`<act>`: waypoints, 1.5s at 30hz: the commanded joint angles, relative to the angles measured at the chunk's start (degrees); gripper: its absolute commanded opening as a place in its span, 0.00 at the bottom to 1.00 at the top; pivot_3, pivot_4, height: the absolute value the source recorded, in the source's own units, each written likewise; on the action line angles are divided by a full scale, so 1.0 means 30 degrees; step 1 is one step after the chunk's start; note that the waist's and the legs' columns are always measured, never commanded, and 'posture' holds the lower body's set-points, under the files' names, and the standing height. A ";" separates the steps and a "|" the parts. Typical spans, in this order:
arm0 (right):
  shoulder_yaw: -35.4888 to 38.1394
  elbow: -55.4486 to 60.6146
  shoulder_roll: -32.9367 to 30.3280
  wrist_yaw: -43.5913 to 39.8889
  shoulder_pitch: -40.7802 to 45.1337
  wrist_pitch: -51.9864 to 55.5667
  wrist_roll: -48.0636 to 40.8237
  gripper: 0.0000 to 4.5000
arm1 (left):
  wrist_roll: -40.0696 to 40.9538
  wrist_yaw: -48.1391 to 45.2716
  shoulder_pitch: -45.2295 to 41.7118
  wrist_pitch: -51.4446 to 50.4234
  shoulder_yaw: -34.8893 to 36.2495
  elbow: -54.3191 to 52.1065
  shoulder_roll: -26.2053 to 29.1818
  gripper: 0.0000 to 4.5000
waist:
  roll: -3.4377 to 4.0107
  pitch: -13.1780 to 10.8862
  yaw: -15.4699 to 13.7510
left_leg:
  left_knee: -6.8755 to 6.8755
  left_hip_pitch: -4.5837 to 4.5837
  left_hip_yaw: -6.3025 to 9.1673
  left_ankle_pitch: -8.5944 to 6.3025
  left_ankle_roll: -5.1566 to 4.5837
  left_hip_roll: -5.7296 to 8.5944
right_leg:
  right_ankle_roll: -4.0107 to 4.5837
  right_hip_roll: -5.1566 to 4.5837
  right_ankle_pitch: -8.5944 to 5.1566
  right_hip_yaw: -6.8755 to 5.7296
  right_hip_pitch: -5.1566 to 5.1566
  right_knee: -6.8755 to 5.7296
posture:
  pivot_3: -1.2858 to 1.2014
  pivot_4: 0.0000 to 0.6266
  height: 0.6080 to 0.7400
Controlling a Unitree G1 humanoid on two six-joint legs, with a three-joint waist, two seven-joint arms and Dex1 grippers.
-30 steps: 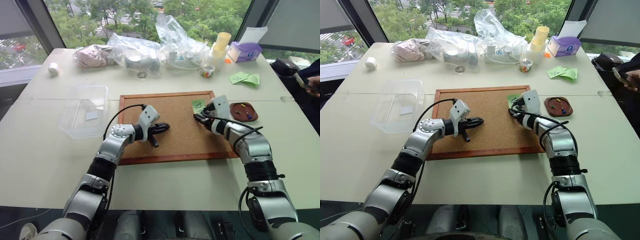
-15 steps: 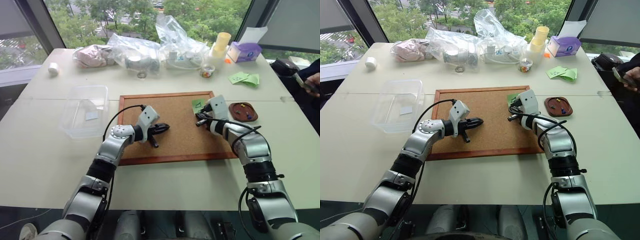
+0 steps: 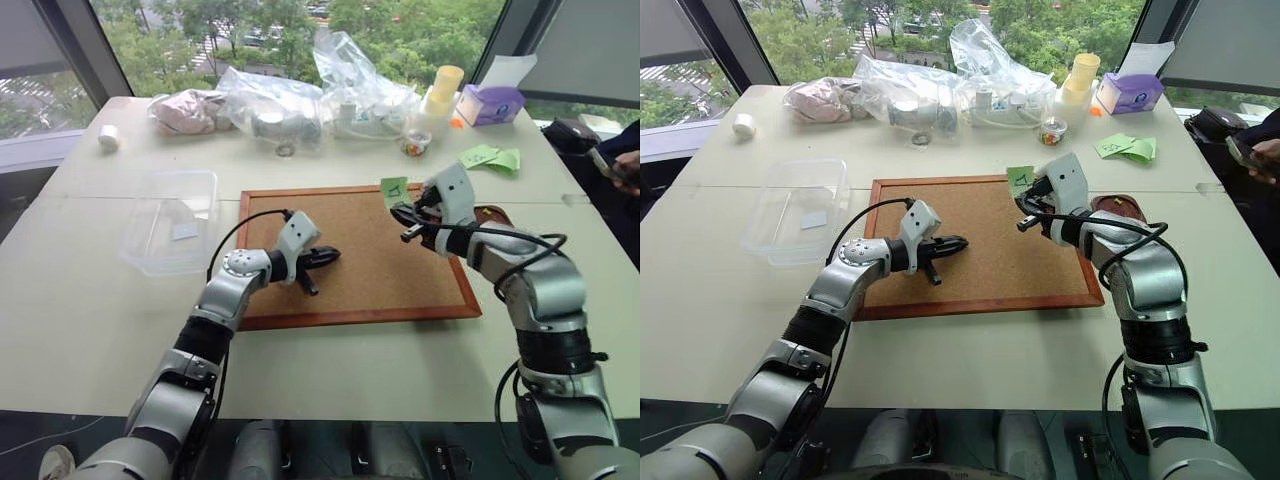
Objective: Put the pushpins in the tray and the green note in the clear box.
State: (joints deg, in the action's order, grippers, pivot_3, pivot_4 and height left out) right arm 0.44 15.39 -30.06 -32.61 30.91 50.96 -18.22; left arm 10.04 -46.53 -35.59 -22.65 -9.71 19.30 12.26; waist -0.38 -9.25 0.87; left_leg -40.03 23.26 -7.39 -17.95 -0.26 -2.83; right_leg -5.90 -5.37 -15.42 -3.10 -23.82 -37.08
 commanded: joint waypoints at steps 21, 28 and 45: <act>-0.1712 0.3063 -0.1225 -0.0885 0.0093 -0.0987 0.0213 0.00 | 0.7779 0.2473 -0.2882 -0.7752 0.5713 -0.0900 -0.2474 0.88 | -0.0031 -0.0019 -0.0068 | -0.0006 0.0055 0.0003 0.0004 0.0006 0.0022 | -0.0001 -0.0004 0.0000 -0.0002 -0.0057 0.0003 | 0.52 0.24 1.00; -0.1767 0.3931 -0.1167 -0.1004 -0.0061 -0.0764 -0.0070 0.00 | 0.7612 0.2590 -0.3458 -0.7057 0.5587 0.0323 -0.2930 0.88 | -0.0033 -0.0020 -0.0081 | -0.0005 0.0055 -0.0004 0.0003 0.0005 0.0030 | -0.0001 -0.0004 0.0000 -0.0002 -0.0055 0.0008 | 0.52 0.24 1.00; -0.1750 0.4233 -0.1297 -0.0853 -0.0111 -0.0380 -0.0191 0.00 | 0.7692 0.2403 -0.3569 -0.6943 0.5477 0.0556 -0.3261 0.01 | -0.0035 -0.0021 -0.0084 | -0.0005 0.0055 -0.0006 0.0003 0.0005 0.0031 | -0.0001 -0.0004 0.0001 -0.0003 -0.0055 0.0010 | 0.52 0.24 1.00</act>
State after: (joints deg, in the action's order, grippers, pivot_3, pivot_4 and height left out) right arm -5.36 25.19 -33.25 -35.26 29.78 50.13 -18.46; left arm 32.99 -38.79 -45.38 -44.18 7.45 22.56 2.28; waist -0.49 -9.31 0.62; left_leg -40.04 23.42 -7.41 -17.94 -0.24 -2.74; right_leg -5.90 -5.38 -15.41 -3.11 -23.99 -37.05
